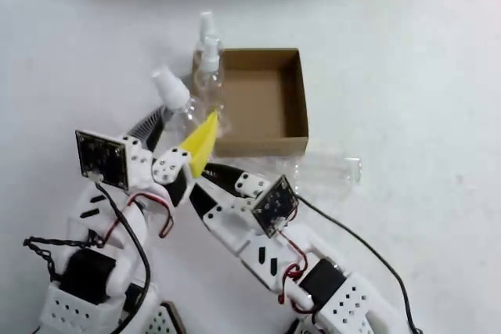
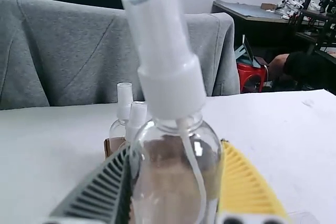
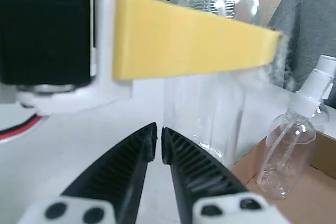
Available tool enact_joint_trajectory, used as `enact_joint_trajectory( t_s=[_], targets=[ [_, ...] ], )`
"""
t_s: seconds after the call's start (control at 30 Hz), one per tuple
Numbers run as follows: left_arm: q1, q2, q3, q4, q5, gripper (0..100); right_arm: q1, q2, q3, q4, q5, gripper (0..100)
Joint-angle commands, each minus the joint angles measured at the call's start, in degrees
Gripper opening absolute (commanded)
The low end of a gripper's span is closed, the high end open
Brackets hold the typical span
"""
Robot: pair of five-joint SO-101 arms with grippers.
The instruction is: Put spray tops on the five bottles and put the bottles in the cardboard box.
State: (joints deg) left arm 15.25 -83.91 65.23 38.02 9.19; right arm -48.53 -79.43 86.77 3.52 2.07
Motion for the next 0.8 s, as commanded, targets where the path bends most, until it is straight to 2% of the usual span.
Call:
enact_joint_trajectory(
  t_s=[0.0, 0.2, 0.43, 0.6, 0.77],
  targets=[
    [0.7, -1.6, -4.7, 3.3, -0.4, 2, 2.3, 3.5, -0.7, -4.3, 0.6, 1.5],
    [0.7, -1.6, -4.5, 3.4, -0.4, 2, 4.4, 11.0, -0.7, -11.5, 0.6, 1.5],
    [0.7, -1.5, -2.7, 2.8, -0.4, 2, 4.6, 11.5, -0.5, -10.9, 0.6, 1.5],
    [0.1, -1.2, 2.3, -4.8, -0.4, 2, 4.5, 10.7, -0.6, -2.6, 1.1, 1.5],
    [-2.6, -1.2, 6.5, -11.3, -0.4, 2, 6.5, 3.0, -0.5, 13.6, 1.2, 1.5]
  ],
)
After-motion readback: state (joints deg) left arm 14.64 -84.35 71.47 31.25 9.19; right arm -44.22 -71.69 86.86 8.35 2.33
